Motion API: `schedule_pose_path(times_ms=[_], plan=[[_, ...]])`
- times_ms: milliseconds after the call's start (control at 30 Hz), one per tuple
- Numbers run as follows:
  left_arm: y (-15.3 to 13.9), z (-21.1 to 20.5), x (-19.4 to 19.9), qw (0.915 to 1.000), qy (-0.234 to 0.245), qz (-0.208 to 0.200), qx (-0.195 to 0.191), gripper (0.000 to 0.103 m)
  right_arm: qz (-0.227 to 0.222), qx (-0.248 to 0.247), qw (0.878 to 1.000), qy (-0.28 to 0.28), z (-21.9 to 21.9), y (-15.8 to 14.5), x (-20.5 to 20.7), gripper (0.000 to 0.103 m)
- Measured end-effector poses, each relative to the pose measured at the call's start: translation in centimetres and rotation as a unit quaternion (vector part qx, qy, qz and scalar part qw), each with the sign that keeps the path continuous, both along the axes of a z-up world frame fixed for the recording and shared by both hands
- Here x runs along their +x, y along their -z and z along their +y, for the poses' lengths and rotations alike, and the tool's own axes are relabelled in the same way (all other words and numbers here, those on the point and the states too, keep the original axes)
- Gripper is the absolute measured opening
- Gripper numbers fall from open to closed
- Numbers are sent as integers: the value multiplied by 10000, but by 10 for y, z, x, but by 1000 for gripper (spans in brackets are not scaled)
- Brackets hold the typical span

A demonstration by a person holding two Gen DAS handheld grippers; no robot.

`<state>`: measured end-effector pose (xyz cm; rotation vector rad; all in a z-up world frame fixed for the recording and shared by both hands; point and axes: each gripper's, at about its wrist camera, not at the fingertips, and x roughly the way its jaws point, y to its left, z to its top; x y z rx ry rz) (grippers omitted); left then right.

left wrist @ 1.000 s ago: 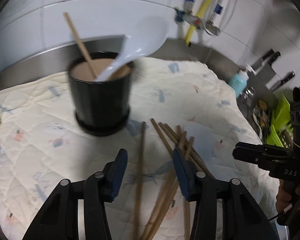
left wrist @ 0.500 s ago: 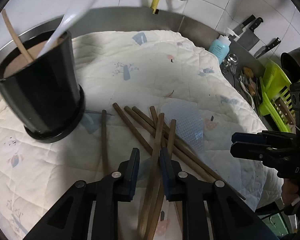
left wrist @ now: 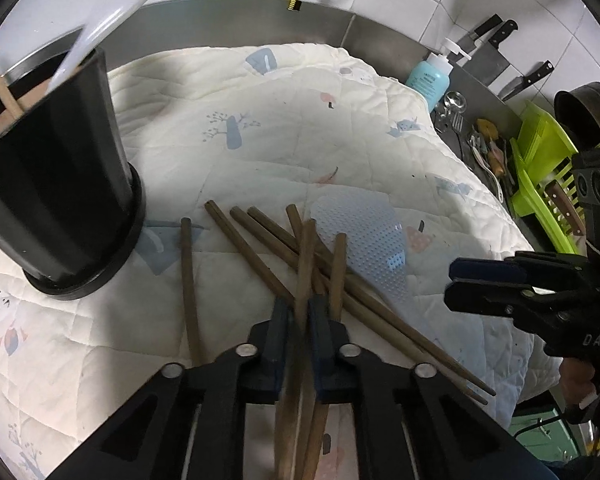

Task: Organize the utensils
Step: 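Lower the left tool onto another wooden chopstick and close on it, then close the right tool on the white rice paddle handle while the left tool holds the chopstick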

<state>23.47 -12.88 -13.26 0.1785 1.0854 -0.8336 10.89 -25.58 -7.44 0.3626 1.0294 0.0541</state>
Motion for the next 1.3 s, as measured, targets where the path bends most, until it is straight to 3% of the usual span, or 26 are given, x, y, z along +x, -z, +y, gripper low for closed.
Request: schedule_pose_path(times_ms=[167,633,1300], plan=[[-1,1,-2,9999,-96,-107,12,8,87,-152,9998,-65,5,3,10,40],[-32,32,7,9966,-628,-248,-463,7,267,-881,9950,-397,25,9,34,40],[-51,54,10,9930,-910,-340,-675,7,431,-1351,9871,-748,43,17,51,51]])
